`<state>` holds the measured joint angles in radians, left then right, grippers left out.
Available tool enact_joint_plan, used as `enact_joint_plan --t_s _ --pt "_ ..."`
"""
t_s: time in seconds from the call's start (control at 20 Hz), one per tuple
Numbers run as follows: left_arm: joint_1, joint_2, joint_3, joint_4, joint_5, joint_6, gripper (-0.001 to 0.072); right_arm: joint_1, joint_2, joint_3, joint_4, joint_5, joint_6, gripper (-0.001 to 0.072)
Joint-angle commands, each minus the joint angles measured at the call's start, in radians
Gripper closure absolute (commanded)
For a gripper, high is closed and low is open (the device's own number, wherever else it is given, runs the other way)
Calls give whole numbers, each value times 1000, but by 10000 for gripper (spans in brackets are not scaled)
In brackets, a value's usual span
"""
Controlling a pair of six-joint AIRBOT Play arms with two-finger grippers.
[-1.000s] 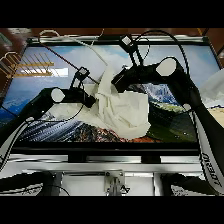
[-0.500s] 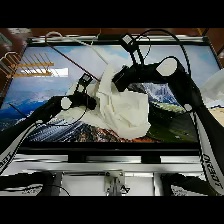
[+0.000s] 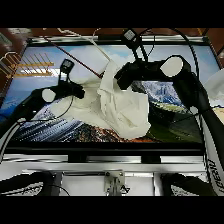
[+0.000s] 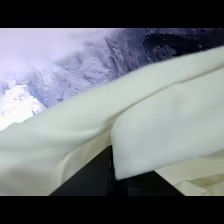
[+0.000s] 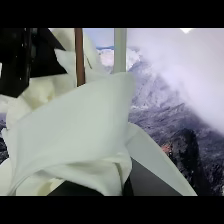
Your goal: Fold the shirts.
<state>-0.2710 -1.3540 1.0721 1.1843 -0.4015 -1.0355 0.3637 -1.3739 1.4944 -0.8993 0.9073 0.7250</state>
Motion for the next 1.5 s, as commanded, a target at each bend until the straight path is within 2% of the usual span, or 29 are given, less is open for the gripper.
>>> enact_joint_plan --t_s 0.0,0.15,0.4,0.55,0.65,0.9,1.05,1.3,1.45 --pt "105 58 11 -6 -48 0 656 0 15 3 27 16 -8 604" --pt "142 61 76 -58 -44 1 655 -1 48 4 29 27 -34 604" --pt "142 58 157 -59 -44 1 653 0 64 4 35 29 -35 604" --pt "132 37 157 -59 -125 -68 653 0 63 3 31 7 -34 604" --pt "105 -10 152 -60 -206 -70 653 0 52 3 33 -4 -14 604" --pt "60 -120 143 -59 -156 -122 654 0 -27 3 26 -17 23 604" --pt "83 -120 155 -58 -122 -121 655 0 -63 3 21 -53 22 604" --pt "203 -103 285 -24 -259 -93 655 0 -53 4 23 -89 22 604" --pt "228 -111 345 -93 -264 -65 654 7 -44 5 44 -89 21 604"
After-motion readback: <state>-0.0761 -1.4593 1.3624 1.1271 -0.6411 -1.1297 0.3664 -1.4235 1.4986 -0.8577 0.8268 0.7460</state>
